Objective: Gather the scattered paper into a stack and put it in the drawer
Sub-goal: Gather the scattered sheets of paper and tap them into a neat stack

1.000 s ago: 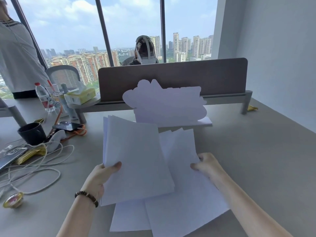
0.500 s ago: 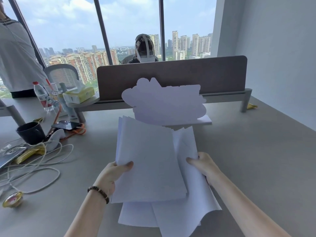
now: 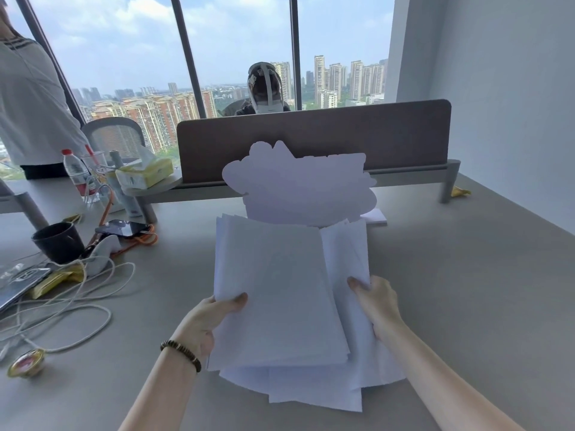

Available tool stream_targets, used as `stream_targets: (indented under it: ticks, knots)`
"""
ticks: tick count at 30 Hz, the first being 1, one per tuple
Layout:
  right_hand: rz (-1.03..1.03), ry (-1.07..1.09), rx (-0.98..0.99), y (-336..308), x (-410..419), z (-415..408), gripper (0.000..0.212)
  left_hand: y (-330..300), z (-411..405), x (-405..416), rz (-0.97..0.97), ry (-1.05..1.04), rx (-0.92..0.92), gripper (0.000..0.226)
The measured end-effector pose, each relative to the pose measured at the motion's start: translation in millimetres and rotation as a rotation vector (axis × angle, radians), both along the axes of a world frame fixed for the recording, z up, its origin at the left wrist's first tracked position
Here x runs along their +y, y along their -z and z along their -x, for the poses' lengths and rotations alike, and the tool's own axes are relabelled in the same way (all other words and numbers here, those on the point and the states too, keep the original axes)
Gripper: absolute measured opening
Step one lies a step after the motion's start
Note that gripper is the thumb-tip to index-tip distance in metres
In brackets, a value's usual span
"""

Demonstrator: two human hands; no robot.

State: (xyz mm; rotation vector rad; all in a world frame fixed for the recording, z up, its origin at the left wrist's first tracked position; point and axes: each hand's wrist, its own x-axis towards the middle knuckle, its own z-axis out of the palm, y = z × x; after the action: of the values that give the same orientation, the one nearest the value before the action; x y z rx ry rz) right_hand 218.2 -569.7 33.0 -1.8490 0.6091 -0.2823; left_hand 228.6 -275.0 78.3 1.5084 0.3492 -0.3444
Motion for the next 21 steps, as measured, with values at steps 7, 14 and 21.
stream_targets:
  ticks: [7,14,21]
  knots:
    - [-0.164,-0.264,0.154,-20,-9,1,0.024,-1,1,-6,-0.011,0.020,-0.012,0.020]
    - [-0.078,-0.090,0.112,0,-10,2,0.014,-1,3,-10,-0.003,0.031,0.007,0.021]
    - [-0.186,-0.091,0.101,-8,-5,2,0.034,-1,3,-11,-0.007,0.065,0.005,0.022]
